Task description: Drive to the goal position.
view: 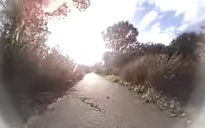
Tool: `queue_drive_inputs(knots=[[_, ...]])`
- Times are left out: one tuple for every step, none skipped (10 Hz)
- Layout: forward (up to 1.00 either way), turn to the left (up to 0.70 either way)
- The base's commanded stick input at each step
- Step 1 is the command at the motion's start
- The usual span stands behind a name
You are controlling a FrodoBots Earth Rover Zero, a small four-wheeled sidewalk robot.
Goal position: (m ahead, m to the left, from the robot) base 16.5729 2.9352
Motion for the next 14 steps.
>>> queue_drive_inputs(knots=[[0.50, -0.47], [0.50, -0.47], [0.50, -0.47], [0.50, -0.47], [0.50, -0.47], [0.50, -0.47], [0.50, -0.47], [0.50, 0.03], [0.50, 0.03], [0.50, 0.03], [0.50, 0.03], [0.50, 0.03], [0.50, 0.03], [0.50, 0.03]])
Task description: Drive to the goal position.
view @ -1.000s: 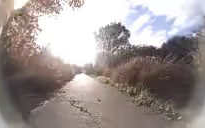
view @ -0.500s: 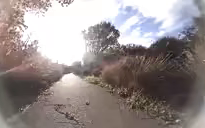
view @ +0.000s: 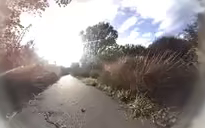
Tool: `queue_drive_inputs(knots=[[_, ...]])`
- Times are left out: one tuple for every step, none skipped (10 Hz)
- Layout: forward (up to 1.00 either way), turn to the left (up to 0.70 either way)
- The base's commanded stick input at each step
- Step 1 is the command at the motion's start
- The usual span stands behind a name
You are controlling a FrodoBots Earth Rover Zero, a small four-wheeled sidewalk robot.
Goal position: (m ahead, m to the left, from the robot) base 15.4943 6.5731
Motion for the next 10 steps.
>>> queue_drive_inputs(knots=[[0.50, 0.03], [0.50, 0.03], [0.50, 0.03], [0.50, 0.03], [0.50, 0.03], [0.50, 0.03], [0.50, 0.03], [0.50, 0.03], [0.50, 0.03], [0.50, 0.03]])
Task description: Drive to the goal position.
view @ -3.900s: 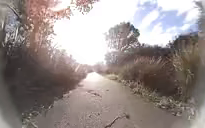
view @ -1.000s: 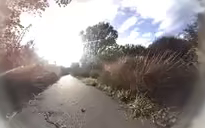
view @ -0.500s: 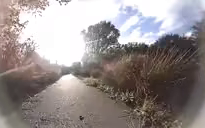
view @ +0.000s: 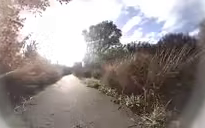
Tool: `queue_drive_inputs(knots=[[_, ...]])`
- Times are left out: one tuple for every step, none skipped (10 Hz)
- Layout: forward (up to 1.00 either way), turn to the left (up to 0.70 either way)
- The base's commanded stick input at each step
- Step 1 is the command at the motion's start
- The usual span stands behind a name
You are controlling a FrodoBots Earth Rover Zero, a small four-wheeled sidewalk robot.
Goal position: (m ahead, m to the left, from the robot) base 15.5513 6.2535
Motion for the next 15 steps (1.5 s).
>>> queue_drive_inputs(knots=[[0.50, 0.03], [0.50, 0.03], [0.50, 0.03], [0.50, 0.03], [0.50, 0.03], [0.50, 0.03], [0.50, 0.03], [0.50, 0.03], [0.50, 0.03], [0.50, 0.03], [0.50, 0.03], [0.50, 0.03], [0.50, 0.03], [0.50, 0.03], [0.50, 0.12]])
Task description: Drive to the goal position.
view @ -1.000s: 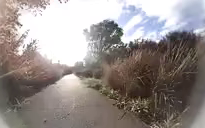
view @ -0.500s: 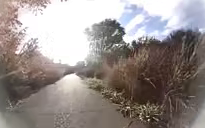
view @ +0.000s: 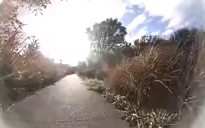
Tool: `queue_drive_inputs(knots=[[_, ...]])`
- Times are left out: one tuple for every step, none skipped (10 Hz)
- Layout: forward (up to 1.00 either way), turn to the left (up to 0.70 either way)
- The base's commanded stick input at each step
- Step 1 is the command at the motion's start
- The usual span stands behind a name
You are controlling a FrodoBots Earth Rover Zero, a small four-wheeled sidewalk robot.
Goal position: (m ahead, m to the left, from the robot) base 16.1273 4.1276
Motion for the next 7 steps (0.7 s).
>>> queue_drive_inputs(knots=[[0.50, 0.46], [0.50, 0.53], [0.50, 0.53], [0.50, 0.53], [0.50, 0.53], [0.50, 0.53], [0.50, 0.53]])
